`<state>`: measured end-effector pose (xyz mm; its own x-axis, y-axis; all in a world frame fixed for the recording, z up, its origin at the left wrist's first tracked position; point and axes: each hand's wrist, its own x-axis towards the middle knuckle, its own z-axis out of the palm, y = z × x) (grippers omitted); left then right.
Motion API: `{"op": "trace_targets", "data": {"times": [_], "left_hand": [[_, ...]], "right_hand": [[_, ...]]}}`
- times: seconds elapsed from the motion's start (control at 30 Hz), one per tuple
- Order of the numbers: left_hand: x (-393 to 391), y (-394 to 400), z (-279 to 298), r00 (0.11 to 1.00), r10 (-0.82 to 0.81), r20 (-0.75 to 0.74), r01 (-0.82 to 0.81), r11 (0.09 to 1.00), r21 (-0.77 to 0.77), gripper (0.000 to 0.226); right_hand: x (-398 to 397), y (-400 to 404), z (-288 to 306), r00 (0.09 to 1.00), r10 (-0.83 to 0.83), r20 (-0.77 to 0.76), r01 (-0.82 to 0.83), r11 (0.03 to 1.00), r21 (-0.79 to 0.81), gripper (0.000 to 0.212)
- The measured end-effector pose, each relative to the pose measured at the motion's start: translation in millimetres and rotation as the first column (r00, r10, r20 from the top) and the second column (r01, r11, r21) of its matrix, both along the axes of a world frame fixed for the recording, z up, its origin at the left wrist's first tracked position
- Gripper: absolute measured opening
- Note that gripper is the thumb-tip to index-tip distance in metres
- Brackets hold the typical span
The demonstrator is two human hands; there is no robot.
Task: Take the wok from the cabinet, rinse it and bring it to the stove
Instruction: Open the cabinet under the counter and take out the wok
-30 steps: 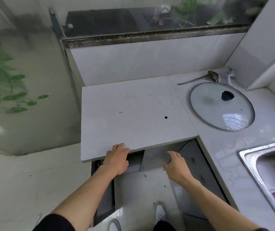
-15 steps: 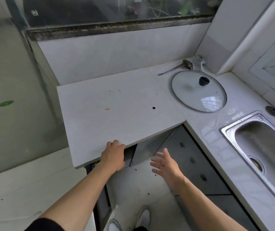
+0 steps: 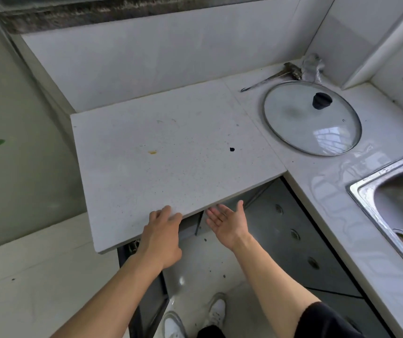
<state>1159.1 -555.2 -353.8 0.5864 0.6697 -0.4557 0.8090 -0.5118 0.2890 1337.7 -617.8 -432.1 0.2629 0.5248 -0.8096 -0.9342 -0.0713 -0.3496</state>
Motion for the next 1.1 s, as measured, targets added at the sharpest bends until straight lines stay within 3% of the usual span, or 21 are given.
{"op": "trace_targets", "data": {"times": [0.63, 0.73, 0.9, 1.0, 1.03, 1.1], "left_hand": [[4, -1, 7, 1.000, 0.010, -0.020, -0.011, 1.000, -0.019, 0.071], [3, 0, 5, 1.000, -0.011, -0.029, 0.011, 1.000, -0.016, 0.070], [2, -2, 4, 0.999, -0.025, -0.038, 0.025, 1.000, -0.001, 0.069], [2, -2, 4, 0.998, -0.040, -0.044, 0.041, 0.999, 0.011, 0.070], [2, -2, 4, 0.998, -0.044, -0.046, 0.044, 0.999, 0.011, 0.070], [2, -1, 5, 0.997, -0.047, -0.054, 0.048, 0.999, 0.005, 0.068]], "right_hand": [[1, 18, 6, 0.987, -0.130, -0.099, 0.133, 0.991, 0.025, 0.081], [-1, 9, 3, 0.997, -0.074, -0.016, 0.073, 0.997, -0.010, 0.074], [0, -20, 6, 0.965, 0.147, 0.219, -0.109, 0.978, -0.177, 0.024], [2, -40, 11, 0.892, 0.299, 0.340, -0.164, 0.913, -0.374, 0.024], [5, -46, 8, 0.862, 0.341, 0.376, -0.165, 0.889, -0.427, 0.046], [8, -56, 5, 0.783, 0.439, 0.441, -0.174, 0.835, -0.523, 0.034]]}}
